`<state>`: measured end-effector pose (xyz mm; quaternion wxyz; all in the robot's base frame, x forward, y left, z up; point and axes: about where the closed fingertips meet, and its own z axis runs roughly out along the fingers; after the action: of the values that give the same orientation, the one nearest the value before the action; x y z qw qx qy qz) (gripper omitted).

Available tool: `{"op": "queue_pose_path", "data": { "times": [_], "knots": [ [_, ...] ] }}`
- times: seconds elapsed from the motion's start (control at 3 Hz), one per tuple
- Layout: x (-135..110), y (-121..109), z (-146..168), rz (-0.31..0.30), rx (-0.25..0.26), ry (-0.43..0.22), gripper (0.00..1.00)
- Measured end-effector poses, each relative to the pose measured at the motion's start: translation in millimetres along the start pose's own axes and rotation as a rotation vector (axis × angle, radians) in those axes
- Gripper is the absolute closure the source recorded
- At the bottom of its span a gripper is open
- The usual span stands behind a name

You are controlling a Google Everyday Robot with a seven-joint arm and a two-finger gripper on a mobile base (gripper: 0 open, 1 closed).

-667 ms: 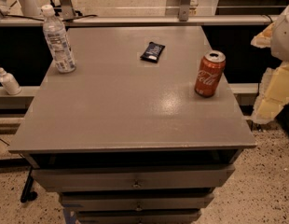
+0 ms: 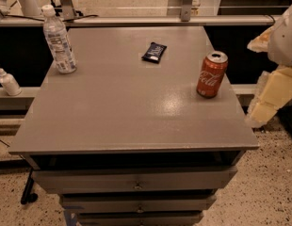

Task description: Pick blue plastic bottle

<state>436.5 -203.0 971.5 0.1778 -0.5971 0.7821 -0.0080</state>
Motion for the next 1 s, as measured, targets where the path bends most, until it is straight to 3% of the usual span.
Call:
{"op": "queue_pose_path", "data": {
  "times": [0.33,1.0],
  "knots": [
    [-42,23,18,0.036,-0.042,-0.138,0.0],
    [-154,57,70,0.008,-0.108,-0.417,0.0]
  ]
}}
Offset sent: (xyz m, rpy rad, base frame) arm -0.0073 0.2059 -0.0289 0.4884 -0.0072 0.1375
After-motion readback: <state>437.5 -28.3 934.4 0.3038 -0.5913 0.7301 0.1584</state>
